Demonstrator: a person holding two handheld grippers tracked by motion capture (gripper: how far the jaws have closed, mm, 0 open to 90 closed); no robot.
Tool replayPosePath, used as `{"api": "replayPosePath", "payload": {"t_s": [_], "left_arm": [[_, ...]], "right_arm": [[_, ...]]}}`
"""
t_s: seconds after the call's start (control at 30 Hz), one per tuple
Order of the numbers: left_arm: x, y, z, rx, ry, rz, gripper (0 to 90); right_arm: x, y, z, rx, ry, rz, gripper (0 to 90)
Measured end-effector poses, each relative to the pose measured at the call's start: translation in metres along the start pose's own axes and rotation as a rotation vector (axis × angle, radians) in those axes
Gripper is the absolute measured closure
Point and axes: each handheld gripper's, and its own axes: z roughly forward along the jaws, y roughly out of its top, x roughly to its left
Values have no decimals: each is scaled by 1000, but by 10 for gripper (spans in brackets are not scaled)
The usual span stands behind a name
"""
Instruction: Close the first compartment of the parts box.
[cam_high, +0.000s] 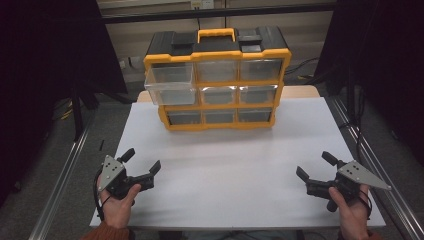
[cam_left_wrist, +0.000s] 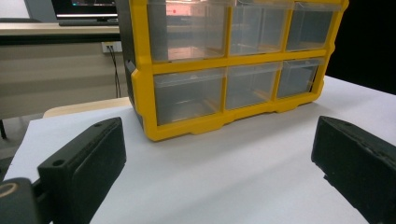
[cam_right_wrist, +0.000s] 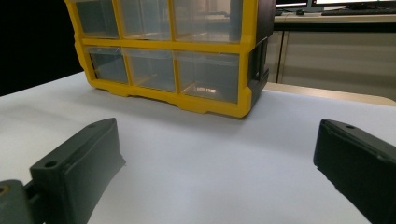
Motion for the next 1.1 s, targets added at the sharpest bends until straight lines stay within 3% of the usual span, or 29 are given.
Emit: {"api": "replayPosePath", "payload": {"t_s": [0.33,0.43,0.63,0.67,0.9,1.03,1.1], "left_arm": [[-2,4,-2,2,-21,19,29],[-5,5,-2,-1,-30,3,26],[-8,8,-3,7,-53,28,26],[-9,9,-3,2,-61,10,25],[-14,14,-3,9,-75,-9,28],[-20,20,-4,17,-81,28,31],[-21,21,-4,17,-92,27,31]], "right_arm": [[0,0,0,3,0,-5,7],[0,0,0,3,-1,-6,7],[1,0,0,3,-3,-5,7],[1,0,0,2,-3,-6,7],[0,0,0,-1,0,-11,7],[1,0,0,9,7,-18,7],[1,0,0,9,9,-19,7]]}}
